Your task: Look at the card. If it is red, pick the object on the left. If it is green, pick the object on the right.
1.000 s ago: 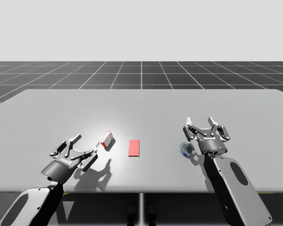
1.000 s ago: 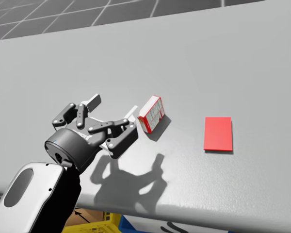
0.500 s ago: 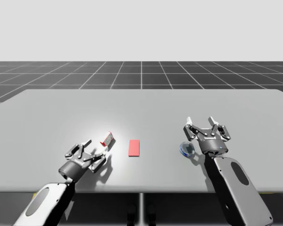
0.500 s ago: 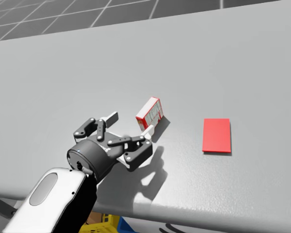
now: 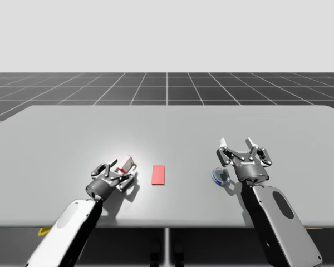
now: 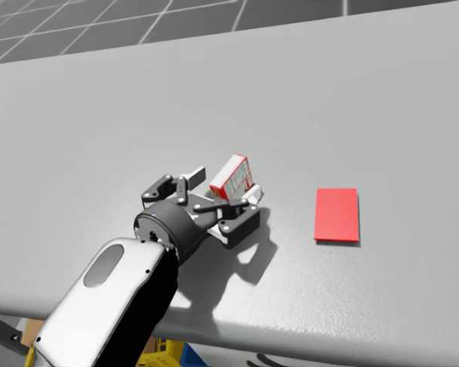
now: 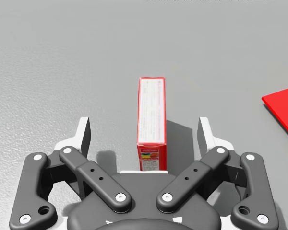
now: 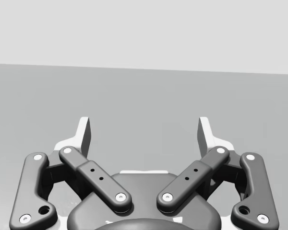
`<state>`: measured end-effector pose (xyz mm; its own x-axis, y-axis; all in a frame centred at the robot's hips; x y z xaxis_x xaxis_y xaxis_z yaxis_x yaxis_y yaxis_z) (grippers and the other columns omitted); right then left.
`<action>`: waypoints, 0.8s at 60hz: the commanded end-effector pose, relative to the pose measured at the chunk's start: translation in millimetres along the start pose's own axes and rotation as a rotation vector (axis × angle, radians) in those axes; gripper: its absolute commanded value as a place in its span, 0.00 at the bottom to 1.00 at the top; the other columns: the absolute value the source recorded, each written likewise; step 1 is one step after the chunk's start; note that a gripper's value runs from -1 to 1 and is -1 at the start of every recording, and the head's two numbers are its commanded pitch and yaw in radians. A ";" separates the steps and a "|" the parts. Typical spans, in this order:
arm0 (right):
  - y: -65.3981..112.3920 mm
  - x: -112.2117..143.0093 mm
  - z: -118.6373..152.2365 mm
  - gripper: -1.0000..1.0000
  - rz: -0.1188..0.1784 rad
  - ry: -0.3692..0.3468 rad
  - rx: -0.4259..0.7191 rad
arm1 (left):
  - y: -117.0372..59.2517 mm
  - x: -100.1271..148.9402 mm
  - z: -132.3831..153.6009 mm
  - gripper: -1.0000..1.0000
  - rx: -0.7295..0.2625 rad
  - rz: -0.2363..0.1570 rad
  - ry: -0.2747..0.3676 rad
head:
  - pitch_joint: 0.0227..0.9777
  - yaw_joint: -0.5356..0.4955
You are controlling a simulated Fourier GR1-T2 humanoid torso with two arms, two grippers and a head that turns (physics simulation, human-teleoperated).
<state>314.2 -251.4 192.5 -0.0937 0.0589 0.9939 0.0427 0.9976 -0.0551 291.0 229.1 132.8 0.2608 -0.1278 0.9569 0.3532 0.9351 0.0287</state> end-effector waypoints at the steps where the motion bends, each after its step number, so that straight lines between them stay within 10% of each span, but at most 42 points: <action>1: 0.4 -0.1 -0.2 0.00 -0.002 0.000 0.002 | 1.2 -0.7 -9.9 0.00 -0.001 0.018 0.009 | 0.85 0.82; 7: 0.3 0.2 -0.2 0.00 -0.003 -0.001 0.002 | 1.0 -4.0 -10.1 0.27 -0.005 0.026 0.015 | 0.85 0.81; 9: 0.1 0.3 -0.3 0.00 -0.004 -0.001 0.001 | 1.1 -4.9 -10.3 0.46 -0.004 0.025 0.016 | 0.85 0.81; 11: 0.1 0.5 -0.1 0.00 -0.004 -0.002 0.001 | 1.6 -6.8 -10.8 0.95 -0.008 0.024 0.023 | 0.84 0.81; 13: 0.1 0.7 0.0 0.00 -0.005 -0.002 0.000 | 1.9 -8.3 -10.8 1.00 -0.015 0.024 0.026 | 0.84 0.81; 48: -1.5 0.8 1.1 0.00 -0.007 -0.002 -0.002 | -5.3 -16.3 -10.3 1.00 -0.037 -0.020 0.047 | 0.50 0.82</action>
<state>313.3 -252.3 193.6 -0.0965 0.0525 0.9939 0.0434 0.9979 -0.0485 302.5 225.6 128.4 0.2576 -0.1369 0.9565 0.3358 0.9409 0.0442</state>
